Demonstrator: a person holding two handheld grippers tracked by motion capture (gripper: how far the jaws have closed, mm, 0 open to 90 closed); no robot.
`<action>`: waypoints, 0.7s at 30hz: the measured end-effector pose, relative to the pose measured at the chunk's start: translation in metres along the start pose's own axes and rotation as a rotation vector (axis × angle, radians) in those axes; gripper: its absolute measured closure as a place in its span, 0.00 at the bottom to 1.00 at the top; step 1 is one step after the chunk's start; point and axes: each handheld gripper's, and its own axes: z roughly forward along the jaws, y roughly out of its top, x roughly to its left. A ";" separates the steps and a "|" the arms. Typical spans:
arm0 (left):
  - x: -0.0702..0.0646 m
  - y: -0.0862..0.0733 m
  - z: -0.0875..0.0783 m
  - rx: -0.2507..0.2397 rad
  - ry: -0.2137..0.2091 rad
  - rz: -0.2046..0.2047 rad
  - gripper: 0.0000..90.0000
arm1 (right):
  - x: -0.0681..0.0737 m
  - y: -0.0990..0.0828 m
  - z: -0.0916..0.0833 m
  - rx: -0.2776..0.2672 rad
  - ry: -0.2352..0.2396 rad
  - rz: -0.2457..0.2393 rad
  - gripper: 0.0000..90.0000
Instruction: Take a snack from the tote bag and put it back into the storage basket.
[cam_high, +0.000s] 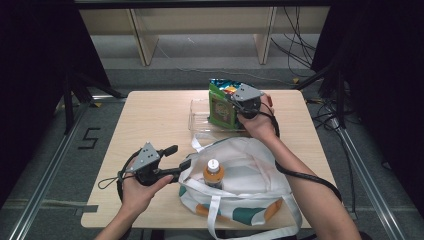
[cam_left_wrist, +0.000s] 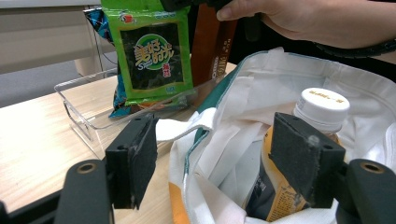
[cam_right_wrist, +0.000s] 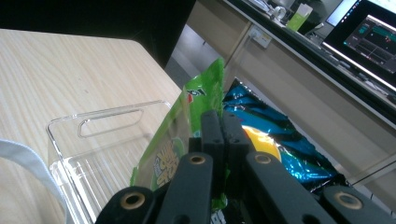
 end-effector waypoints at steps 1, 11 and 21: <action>0.000 0.000 0.000 -0.002 0.000 0.001 0.35 | 0.001 0.000 -0.001 0.004 0.000 0.012 1.00; 0.000 0.000 0.001 -0.005 -0.009 0.001 0.35 | 0.000 -0.003 -0.008 0.060 0.006 0.063 1.00; -0.001 0.000 0.001 0.005 -0.003 0.003 0.35 | -0.002 -0.011 -0.013 0.119 -0.016 0.064 0.99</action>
